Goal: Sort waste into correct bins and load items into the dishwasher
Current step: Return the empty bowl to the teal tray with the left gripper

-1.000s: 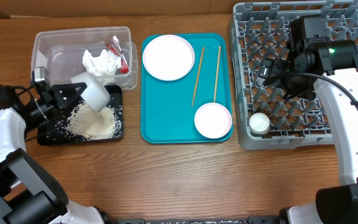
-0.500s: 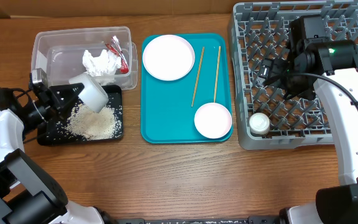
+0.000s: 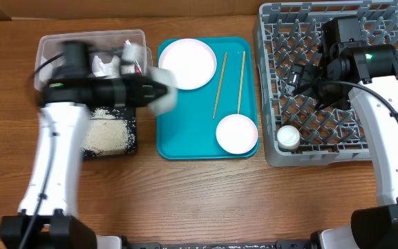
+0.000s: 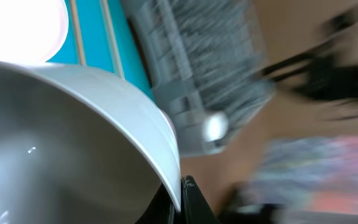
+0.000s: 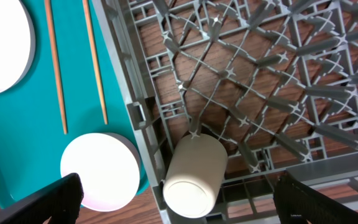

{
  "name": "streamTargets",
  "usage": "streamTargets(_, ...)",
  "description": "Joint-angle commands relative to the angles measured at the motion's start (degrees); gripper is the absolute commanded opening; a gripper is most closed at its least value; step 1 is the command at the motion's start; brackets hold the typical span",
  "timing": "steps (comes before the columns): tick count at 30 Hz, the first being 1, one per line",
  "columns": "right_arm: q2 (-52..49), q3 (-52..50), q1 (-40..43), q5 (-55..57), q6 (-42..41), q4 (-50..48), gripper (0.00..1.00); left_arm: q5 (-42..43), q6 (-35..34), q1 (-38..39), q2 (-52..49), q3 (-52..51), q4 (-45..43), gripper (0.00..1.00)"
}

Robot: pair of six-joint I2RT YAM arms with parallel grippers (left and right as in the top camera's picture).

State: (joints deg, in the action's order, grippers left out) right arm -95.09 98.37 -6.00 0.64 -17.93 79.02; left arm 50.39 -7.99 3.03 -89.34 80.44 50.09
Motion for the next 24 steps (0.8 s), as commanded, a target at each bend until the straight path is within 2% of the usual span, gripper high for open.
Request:
streamTargets(1, 1.1, 0.7, 0.0, -0.8, 0.4, -0.2, 1.0, -38.7, -6.4, 12.2, -0.7, 0.6, 0.4, 0.04)
streamTargets(4, 1.1, 0.7, 0.0, -0.7, 0.4, -0.2, 1.0, -52.6, -8.0, 20.2, -5.0, 0.6, 0.6, 0.04)
streamTargets(6, 1.1, 0.7, 0.0, -0.7, 0.4, -0.2, 1.0, -55.0, -8.4, 23.1, -8.5, 0.6, 0.4, 0.04)
streamTargets(13, 1.1, 0.7, 0.0, -0.7, 0.4, -0.3, 1.0, -51.0, -9.0, 25.9, -19.6, 0.6, -2.3, 0.04)
streamTargets(19, 1.1, 0.7, 0.0, -0.7, 0.4, -0.4, 1.0, -48.7, -9.0, 26.0, -21.1, 0.6, -3.6, 0.05)
streamTargets(20, 1.1, 0.7, 0.0, -0.7, 0.4, -0.4, 1.0, -48.5, -8.9, 26.0, -21.1, 0.6, -3.6, 0.09)
streamTargets(23, 1.1, 0.7, 0.0, -0.7, 0.4, -0.4, 1.0, -47.9, -8.7, 25.9, -21.1, 0.8, -3.6, 0.35)
streamTargets(24, 1.1, 0.7, 0.0, -0.7, 0.4, -0.4, 1.0, -47.7, -8.7, 25.9, -21.1, 1.2, -3.4, 0.39)
